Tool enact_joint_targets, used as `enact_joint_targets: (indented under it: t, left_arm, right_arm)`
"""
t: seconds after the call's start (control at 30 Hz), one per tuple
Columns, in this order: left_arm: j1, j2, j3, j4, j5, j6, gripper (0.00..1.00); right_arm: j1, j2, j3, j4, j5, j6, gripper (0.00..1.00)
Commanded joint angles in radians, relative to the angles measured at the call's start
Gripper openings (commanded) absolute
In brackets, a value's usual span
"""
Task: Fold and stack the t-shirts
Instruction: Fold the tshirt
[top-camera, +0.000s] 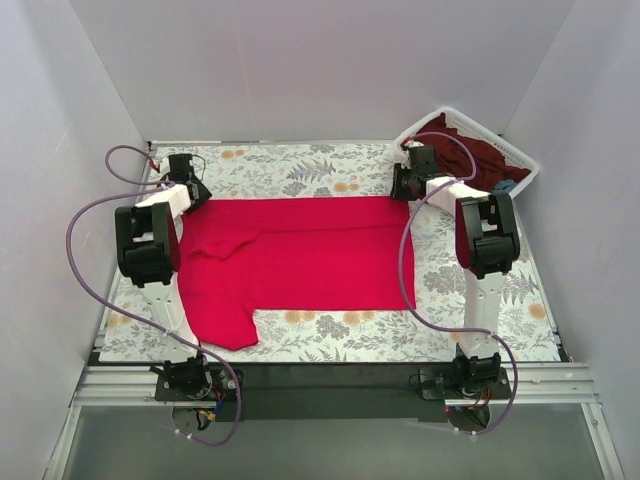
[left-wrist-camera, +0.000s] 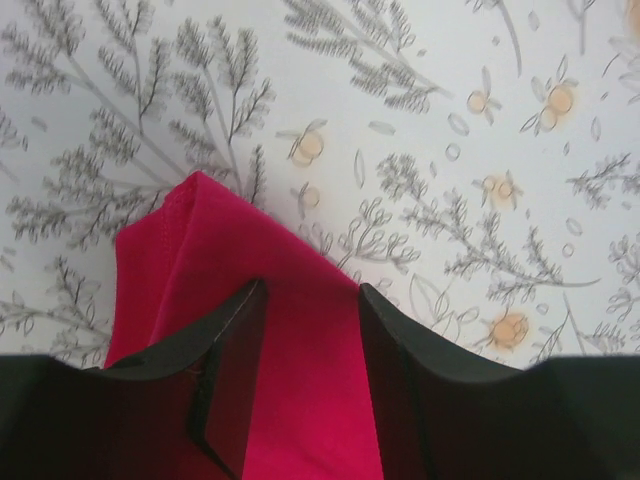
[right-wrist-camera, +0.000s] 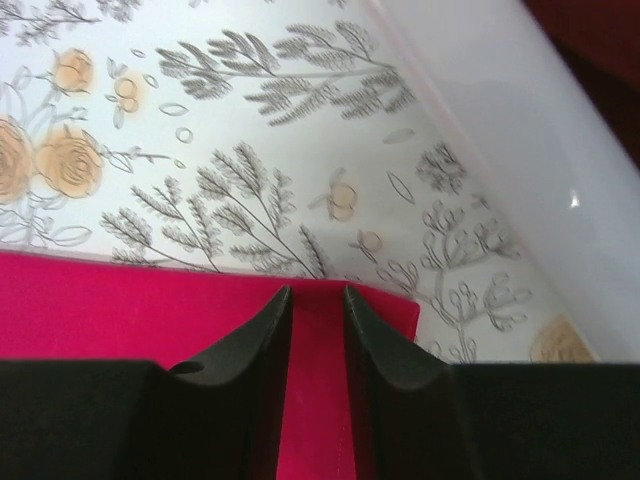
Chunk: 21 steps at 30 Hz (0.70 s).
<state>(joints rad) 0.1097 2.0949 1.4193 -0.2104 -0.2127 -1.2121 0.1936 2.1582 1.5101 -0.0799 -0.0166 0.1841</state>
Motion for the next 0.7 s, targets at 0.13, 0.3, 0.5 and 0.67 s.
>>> enact_joint_targets:
  t: [0.13, 0.3, 0.5, 0.67]
  left_arm:
    - [0.016, 0.034, 0.151, -0.118, 0.041, 0.111, 0.61]
    - [-0.059, -0.143, 0.138, -0.224, -0.025, 0.137, 0.72]
    - [-0.319, -0.36, -0.117, -0.267, -0.298, 0.253, 0.72]
    - [-0.476, -0.403, -0.278, -0.227, -0.474, 0.373, 0.72]
  right_arm:
    - [-0.013, 0.01, 0.11, -0.033, -0.077, -0.02, 0.38]
    - [0.029, -0.134, 0.092, -0.103, -0.114, -0.04, 0.47]
    - [0.127, -0.36, -0.115, -0.127, -0.1, -0.093, 0.61]
    - [0.197, -0.509, -0.322, -0.147, -0.085, -0.132, 0.78]
